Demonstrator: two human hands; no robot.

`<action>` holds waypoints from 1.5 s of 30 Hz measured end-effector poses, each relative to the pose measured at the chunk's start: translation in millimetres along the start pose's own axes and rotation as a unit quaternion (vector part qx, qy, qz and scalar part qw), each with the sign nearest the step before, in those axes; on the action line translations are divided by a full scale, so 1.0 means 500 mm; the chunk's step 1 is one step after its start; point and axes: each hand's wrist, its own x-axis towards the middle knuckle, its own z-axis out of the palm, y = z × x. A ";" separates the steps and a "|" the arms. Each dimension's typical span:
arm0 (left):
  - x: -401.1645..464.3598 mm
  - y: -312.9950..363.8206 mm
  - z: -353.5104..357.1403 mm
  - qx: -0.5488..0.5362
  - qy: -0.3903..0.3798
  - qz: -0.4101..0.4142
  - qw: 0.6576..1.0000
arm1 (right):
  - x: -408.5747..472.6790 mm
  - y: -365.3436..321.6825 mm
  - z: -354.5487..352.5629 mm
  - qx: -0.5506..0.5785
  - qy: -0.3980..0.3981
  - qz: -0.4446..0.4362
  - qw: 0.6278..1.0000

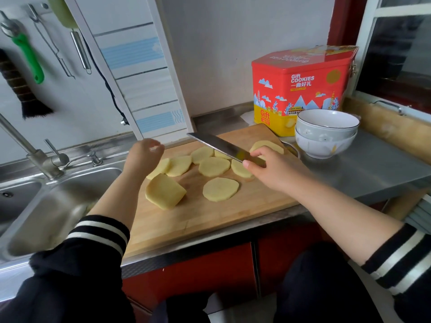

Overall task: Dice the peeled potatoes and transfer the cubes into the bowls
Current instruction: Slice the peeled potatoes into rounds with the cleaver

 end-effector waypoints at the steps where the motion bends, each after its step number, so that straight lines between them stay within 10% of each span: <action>1: -0.017 0.007 -0.003 -0.040 0.042 0.023 0.998 | -0.001 -0.012 0.003 0.023 -0.010 0.003 1.000; 9: -0.175 -0.047 0.019 -0.073 0.177 0.252 0.949 | -0.022 -0.106 -0.017 0.273 -0.100 0.008 0.957; 24: -0.186 -0.091 0.054 -0.085 0.207 0.286 0.932 | -0.049 -0.258 -0.003 -0.003 -0.191 -0.070 0.979; 45: -0.183 -0.095 0.057 -0.060 0.189 0.298 0.934 | -0.074 -0.334 -0.020 -0.068 -0.204 -0.058 0.975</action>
